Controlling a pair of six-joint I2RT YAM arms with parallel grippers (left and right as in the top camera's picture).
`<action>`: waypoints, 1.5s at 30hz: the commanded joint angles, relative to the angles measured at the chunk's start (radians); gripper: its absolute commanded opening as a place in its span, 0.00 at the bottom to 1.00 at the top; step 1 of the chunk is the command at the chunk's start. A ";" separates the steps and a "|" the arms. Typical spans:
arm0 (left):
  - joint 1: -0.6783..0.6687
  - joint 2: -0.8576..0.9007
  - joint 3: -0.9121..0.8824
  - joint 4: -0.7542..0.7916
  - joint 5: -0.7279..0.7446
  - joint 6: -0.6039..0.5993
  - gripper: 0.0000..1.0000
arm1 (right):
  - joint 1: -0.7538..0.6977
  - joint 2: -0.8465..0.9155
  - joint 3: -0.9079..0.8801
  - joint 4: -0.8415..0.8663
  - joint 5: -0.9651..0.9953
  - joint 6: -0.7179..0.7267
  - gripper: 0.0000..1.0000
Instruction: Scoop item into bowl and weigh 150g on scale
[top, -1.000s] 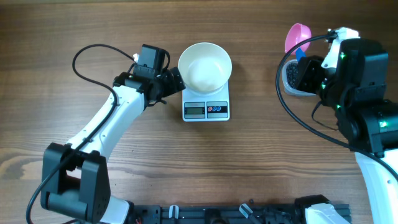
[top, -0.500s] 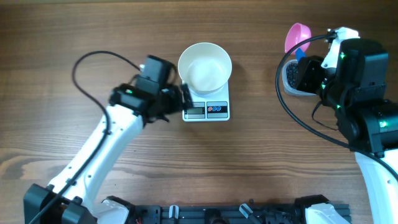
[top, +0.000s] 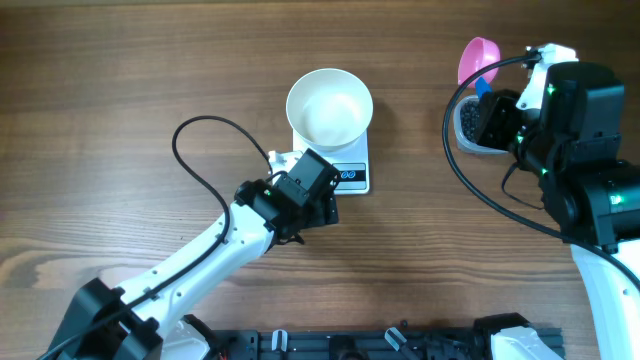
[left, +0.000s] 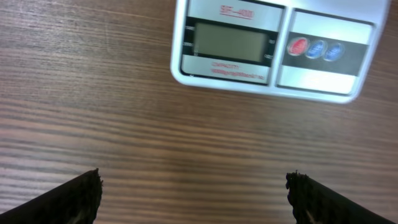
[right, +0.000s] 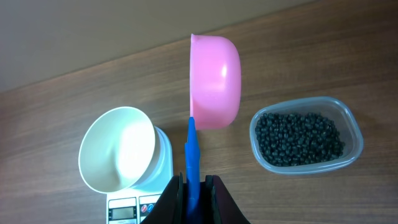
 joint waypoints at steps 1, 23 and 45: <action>0.005 0.040 -0.030 0.069 -0.043 -0.034 1.00 | -0.003 0.008 0.012 0.003 -0.006 -0.016 0.05; 0.083 0.091 0.091 0.069 0.090 0.136 1.00 | -0.003 0.008 0.012 0.006 -0.010 -0.012 0.04; 0.037 0.234 0.222 -0.055 0.042 0.136 1.00 | -0.003 0.008 0.012 -0.013 -0.010 0.011 0.04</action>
